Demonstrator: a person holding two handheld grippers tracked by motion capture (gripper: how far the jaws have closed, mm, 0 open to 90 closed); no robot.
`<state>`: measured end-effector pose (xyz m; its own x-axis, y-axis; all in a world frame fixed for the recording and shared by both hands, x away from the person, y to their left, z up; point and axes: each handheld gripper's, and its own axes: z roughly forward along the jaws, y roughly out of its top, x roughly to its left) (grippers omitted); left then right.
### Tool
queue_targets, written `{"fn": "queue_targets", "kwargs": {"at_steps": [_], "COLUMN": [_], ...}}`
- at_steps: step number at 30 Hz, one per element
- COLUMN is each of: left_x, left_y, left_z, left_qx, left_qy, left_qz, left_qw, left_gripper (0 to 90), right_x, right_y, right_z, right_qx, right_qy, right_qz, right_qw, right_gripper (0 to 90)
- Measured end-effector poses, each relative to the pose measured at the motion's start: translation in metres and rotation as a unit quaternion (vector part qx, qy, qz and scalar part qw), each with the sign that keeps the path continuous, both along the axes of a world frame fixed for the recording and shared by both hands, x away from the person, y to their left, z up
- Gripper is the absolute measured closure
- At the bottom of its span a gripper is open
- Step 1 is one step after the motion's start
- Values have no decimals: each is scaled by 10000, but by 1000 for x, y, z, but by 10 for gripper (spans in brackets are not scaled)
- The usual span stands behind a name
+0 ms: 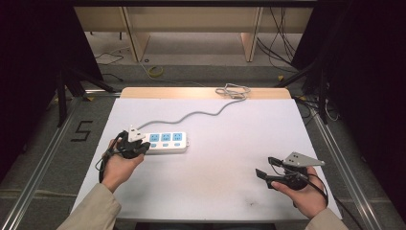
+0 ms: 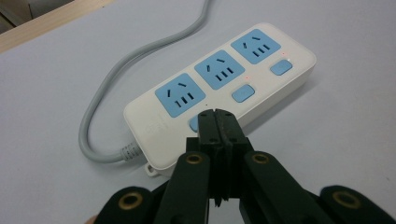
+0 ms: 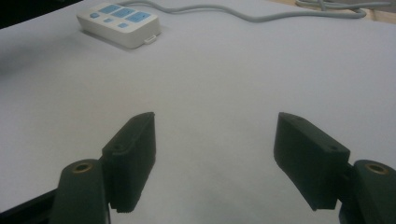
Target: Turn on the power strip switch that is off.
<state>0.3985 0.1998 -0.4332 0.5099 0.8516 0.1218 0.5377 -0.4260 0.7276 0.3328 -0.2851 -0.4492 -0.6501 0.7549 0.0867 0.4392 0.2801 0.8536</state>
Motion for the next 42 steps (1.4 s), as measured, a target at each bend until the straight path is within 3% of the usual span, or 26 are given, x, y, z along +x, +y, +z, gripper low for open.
{"fn": "queue_targets", "kwargs": {"at_steps": [8,42], "left_x": [5,24], "left_y": [0,-1], "left_z": [-1,1], "left_qx": [85,51], "left_qy": [60,101], "left_qz": [7,78], "left_qw": [9999,9999], "left_gripper": [899,899], "right_x": [0,1], "right_y": [0,1], "right_z": [0,-1], "right_qx": [16,-4], "right_qy": [0,36], "right_qz": [2,6], "right_qw": [10000,10000], "right_gripper": [303,302]}}
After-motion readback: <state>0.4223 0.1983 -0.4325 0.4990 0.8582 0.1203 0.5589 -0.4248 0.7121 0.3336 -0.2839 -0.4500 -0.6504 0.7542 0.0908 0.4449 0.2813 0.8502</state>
